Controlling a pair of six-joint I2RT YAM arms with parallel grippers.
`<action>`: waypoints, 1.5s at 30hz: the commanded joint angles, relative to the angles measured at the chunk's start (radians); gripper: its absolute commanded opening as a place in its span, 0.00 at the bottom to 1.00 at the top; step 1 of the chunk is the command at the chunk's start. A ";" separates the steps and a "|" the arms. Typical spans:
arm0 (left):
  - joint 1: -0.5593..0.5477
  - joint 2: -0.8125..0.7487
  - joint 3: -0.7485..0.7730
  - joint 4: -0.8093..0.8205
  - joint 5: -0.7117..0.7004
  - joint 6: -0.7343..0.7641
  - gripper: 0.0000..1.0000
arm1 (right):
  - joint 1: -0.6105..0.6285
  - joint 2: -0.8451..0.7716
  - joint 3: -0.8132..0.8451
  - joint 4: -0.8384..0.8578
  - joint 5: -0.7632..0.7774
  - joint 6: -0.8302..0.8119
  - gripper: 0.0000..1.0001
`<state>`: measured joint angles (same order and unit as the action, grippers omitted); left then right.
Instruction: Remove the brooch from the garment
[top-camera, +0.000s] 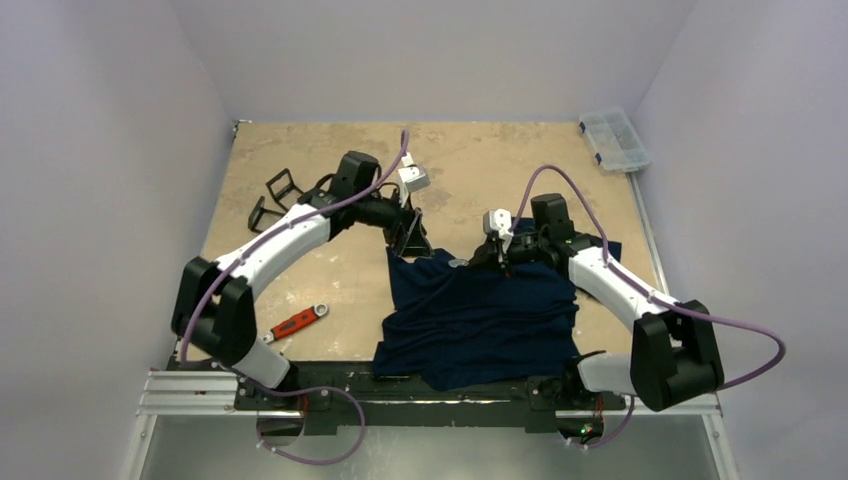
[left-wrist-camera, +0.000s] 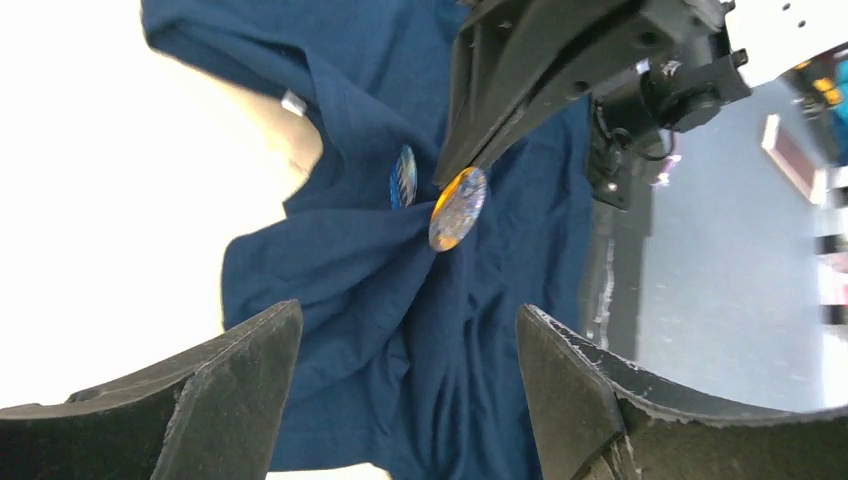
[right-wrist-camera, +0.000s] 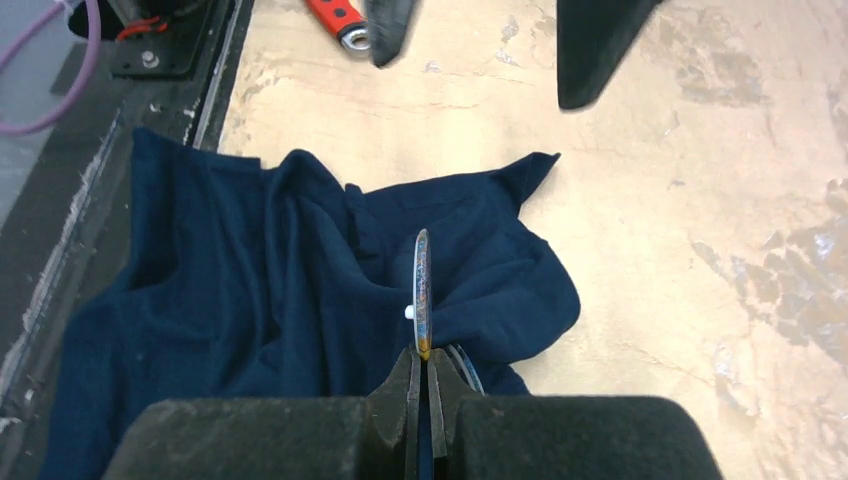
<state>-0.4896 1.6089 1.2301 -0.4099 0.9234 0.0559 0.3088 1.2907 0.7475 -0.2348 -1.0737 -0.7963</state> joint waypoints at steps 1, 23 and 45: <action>-0.032 -0.113 -0.127 0.261 -0.116 0.119 0.77 | 0.006 0.016 0.057 0.008 -0.032 0.189 0.00; -0.185 -0.035 -0.148 0.411 -0.087 0.129 0.29 | 0.004 -0.023 0.033 0.043 -0.023 0.370 0.00; -0.197 -0.001 -0.110 0.379 -0.045 0.070 0.28 | 0.003 -0.029 0.041 0.043 -0.026 0.314 0.00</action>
<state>-0.6804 1.6100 1.0798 -0.0715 0.8639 0.1482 0.3077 1.2896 0.7647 -0.2214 -1.0695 -0.4736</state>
